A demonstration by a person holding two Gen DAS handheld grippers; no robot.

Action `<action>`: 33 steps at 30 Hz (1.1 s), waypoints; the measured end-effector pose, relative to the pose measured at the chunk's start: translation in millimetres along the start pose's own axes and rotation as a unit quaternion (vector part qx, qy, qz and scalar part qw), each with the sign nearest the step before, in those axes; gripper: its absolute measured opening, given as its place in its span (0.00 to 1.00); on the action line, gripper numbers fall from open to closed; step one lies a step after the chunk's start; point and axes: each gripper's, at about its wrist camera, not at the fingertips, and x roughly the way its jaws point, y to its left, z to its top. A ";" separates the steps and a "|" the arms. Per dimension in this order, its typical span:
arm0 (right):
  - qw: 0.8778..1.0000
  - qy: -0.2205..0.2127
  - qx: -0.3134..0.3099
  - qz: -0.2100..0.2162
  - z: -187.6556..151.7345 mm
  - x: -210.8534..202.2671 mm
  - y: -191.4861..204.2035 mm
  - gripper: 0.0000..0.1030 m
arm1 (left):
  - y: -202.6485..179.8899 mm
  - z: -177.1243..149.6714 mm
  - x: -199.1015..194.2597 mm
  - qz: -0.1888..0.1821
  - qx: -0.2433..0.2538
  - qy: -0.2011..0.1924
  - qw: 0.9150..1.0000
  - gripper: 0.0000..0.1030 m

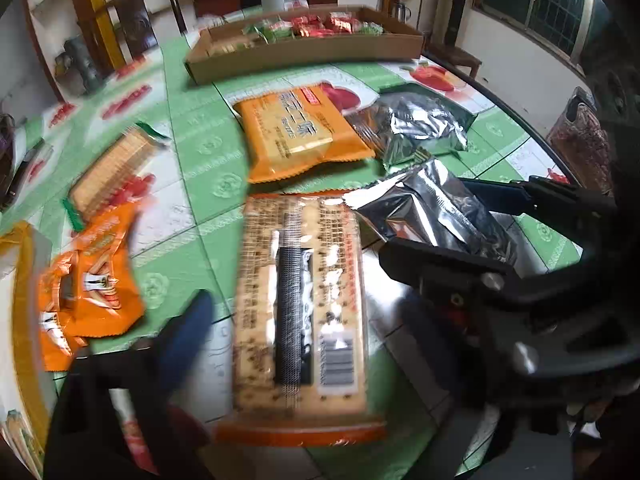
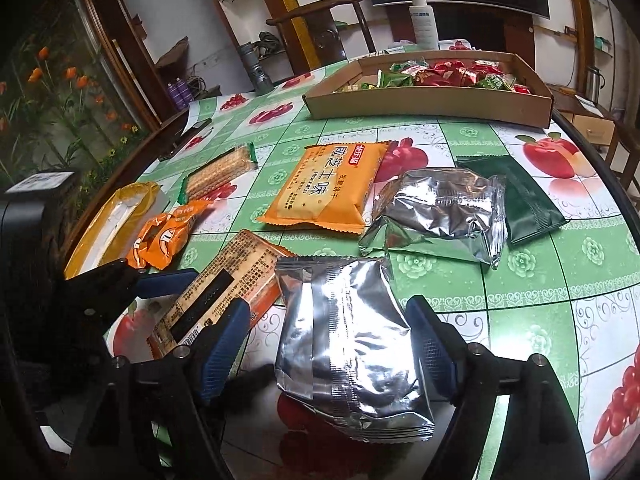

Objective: Organize snacks
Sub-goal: 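Grasp the long biscuit pack with the left gripper while the right gripper holds the silver bag, then drop the biscuit pack and silver bag into the white tray with both grippers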

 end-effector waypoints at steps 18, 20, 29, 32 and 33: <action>0.999 0.010 -0.025 0.021 -4.2 -32.8 46.5 0.59 | 76.4 -50.7 -84.2 -0.078 -0.165 -0.099 0.978 0.50; 0.999 0.009 -0.041 0.035 -1.2 -36.3 65.2 0.59 | 94.3 -61.3 -101.6 -0.079 -0.193 -0.122 0.970 0.50; 0.986 0.033 -0.104 0.125 19.6 -27.8 168.9 0.58 | 189.3 -111.5 -160.8 0.013 -0.295 -0.183 0.938 0.51; 0.981 0.051 -0.111 0.151 28.0 -13.3 203.0 0.58 | 213.1 -130.0 -165.2 0.064 -0.316 -0.184 0.929 0.51; 0.980 0.055 -0.118 0.153 30.3 -6.8 216.4 0.58 | 218.2 -134.6 -164.0 0.078 -0.319 -0.181 0.927 0.51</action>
